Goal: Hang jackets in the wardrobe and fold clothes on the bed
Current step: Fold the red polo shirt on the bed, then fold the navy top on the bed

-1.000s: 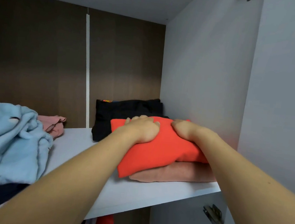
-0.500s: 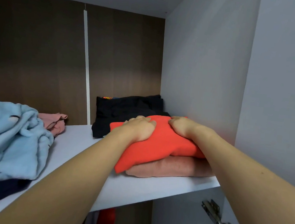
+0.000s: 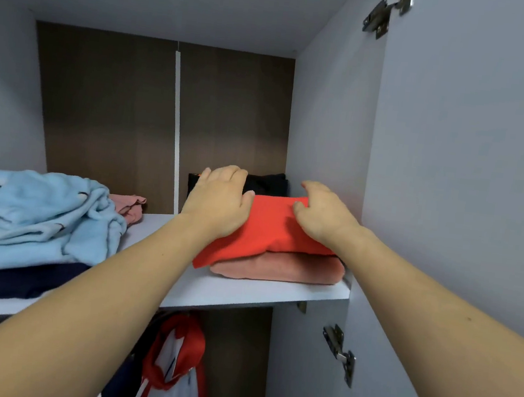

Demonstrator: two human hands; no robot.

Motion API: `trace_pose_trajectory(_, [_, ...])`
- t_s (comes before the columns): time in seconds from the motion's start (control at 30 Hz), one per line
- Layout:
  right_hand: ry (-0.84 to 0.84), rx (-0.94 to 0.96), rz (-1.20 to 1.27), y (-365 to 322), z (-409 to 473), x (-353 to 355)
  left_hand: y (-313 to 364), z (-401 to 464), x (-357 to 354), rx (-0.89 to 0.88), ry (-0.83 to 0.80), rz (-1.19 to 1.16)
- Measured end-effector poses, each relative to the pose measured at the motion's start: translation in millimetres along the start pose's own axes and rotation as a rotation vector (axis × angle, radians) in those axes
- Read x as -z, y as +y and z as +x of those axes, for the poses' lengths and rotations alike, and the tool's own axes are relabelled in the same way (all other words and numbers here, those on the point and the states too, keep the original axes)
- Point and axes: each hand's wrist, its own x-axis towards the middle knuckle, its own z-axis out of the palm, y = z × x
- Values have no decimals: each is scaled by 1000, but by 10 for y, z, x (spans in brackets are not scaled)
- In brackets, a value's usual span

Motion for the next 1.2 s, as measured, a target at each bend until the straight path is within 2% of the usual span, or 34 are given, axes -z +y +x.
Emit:
trace_pose_trajectory(0.27, [62,72,-23,-226,-759,340,234,-555,463,-64,75,121])
trace_pose_trajectory(0.53, [185,44,-84,-525,-1676,901,538,-1032,963,-187,201,66])
trace_pose_trajectory(0.77, [281,12,-185,-641,-2620,1316,979,-1562,1242,-293,244,-6])
trace_pose_trajectory(0.9, [442,25,-226,-491,-3253,1790,1640,-1803,1514,-398,322,-173])
trace_pose_trajectory(1.03, [578,42,-356,-111,-4021,2442,2662,-1983,1792,-616,431,-289])
trace_pose_trajectory(1.2, [667,-140,-537,596,-5230,3543,4179,-2227,2154,-670,517,-521])
